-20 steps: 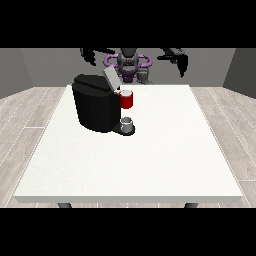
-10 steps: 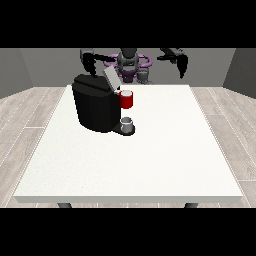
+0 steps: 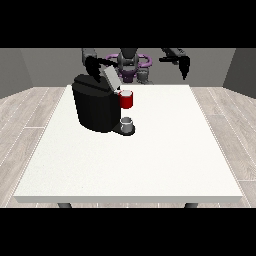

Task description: Insert the coffee pod into the coffee machine and close the lid

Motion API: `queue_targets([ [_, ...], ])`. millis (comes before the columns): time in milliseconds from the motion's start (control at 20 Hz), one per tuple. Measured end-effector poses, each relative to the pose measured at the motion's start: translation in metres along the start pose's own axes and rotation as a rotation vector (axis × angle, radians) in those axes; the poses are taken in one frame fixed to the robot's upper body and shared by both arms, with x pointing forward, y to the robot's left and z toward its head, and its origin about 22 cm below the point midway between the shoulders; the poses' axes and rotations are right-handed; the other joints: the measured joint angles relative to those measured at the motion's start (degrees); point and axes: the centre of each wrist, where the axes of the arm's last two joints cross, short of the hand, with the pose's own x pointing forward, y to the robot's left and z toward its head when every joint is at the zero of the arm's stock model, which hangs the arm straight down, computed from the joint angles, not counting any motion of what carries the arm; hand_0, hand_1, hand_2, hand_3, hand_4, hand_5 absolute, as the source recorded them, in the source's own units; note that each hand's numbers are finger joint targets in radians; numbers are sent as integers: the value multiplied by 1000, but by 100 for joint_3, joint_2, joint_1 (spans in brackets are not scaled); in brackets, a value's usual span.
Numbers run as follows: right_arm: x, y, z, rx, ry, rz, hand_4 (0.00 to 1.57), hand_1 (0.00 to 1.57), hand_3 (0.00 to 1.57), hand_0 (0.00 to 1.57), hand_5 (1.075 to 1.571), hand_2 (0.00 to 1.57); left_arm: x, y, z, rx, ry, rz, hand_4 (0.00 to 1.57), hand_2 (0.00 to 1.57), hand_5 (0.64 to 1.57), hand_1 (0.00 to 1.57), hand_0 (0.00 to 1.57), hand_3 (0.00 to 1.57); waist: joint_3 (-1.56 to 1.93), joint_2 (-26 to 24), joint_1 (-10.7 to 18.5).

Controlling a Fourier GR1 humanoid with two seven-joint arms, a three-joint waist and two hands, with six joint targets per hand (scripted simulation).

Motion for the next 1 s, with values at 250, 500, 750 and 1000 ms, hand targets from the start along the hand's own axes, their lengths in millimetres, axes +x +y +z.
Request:
queue_targets([
  [250,10,1,-13,3,-25,9,0,0,0,0,1571,0,3,8,0,6,-19,-13,0,0,1571,0,0,0,-3,160,5],
  [500,19,0,-25,14,-51,15,0,0,0,0,1571,0,8,11,-2,4,-27,-18,0,0,1571,0,0,0,-3,254,69],
  [750,22,9,-31,18,-47,29,0,0,0,0,1571,0,1,6,1,11,-18,-24,0,0,1571,0,0,0,4,228,51],
  [1000,26,12,-35,38,-55,38,154,0,0,0,1571,0,1,9,-1,31,-21,-32,192,0,1571,0,0,0,12,260,0],
])
